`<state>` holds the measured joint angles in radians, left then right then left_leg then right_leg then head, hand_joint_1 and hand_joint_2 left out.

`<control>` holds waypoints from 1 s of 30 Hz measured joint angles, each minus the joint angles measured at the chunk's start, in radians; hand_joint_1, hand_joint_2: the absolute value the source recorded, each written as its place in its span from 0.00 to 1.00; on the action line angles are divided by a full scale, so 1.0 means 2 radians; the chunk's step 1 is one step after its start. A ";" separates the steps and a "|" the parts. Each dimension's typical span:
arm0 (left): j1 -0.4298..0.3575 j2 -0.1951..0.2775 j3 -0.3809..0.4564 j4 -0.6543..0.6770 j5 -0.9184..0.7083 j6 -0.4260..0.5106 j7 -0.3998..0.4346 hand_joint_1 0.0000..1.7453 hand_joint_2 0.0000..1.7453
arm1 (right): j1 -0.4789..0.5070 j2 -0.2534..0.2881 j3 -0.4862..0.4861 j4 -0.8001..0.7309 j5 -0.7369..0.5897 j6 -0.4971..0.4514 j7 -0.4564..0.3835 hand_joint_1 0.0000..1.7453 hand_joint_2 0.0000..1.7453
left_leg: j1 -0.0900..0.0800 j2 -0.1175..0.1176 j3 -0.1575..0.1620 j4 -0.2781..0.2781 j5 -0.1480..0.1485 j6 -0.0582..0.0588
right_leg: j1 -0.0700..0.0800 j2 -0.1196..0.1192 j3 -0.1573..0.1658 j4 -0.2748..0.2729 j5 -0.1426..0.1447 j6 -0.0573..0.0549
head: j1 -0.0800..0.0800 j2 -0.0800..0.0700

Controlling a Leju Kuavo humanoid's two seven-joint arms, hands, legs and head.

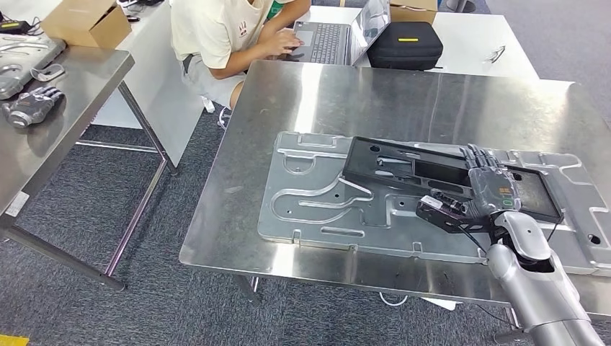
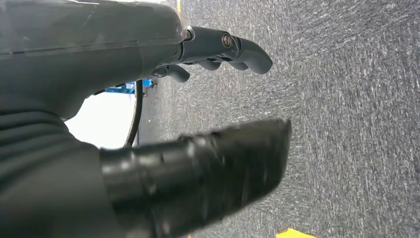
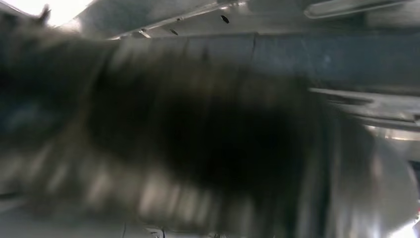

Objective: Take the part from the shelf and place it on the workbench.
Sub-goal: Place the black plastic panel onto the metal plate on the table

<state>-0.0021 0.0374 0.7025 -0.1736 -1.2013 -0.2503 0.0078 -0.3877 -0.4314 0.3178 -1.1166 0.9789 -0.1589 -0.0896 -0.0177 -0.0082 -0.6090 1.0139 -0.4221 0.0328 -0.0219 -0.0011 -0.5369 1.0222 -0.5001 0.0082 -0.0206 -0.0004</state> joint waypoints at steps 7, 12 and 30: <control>0.000 0.001 0.001 0.000 -0.002 0.003 0.012 0.00 0.00 | 0.008 0.002 0.012 -0.055 0.000 0.007 0.007 0.00 0.00 | 0.003 0.004 0.013 -0.023 0.011 0.015 | -0.001 0.001 -0.002 0.013 -0.015 0.008 | 0.000 0.000; -0.001 0.001 0.005 0.000 -0.002 0.006 0.015 0.00 0.00 | 0.022 0.009 0.029 -0.103 -0.011 0.023 0.036 0.00 0.00 | 0.007 0.005 0.011 -0.024 0.014 0.015 | -0.005 0.001 -0.051 0.122 -0.061 0.012 | 0.000 0.000; 0.006 -0.004 0.011 0.000 -0.019 0.041 0.022 0.00 0.00 | 0.081 0.032 0.075 -0.289 -0.017 0.038 0.081 0.00 0.00 | 0.011 0.001 0.011 0.073 -0.060 -0.006 | 0.002 0.002 -0.051 0.022 0.028 -0.014 | 0.000 0.000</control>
<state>0.0089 0.0290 0.7248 -0.1745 -1.2389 -0.1675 0.0510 -0.2256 -0.3683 0.4684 -1.6938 0.9454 -0.0827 0.0733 0.0044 -0.0056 -0.5876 1.1603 -0.5419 0.0205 -0.0171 0.0029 -0.6383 1.0665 -0.4449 -0.0202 -0.0210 -0.0004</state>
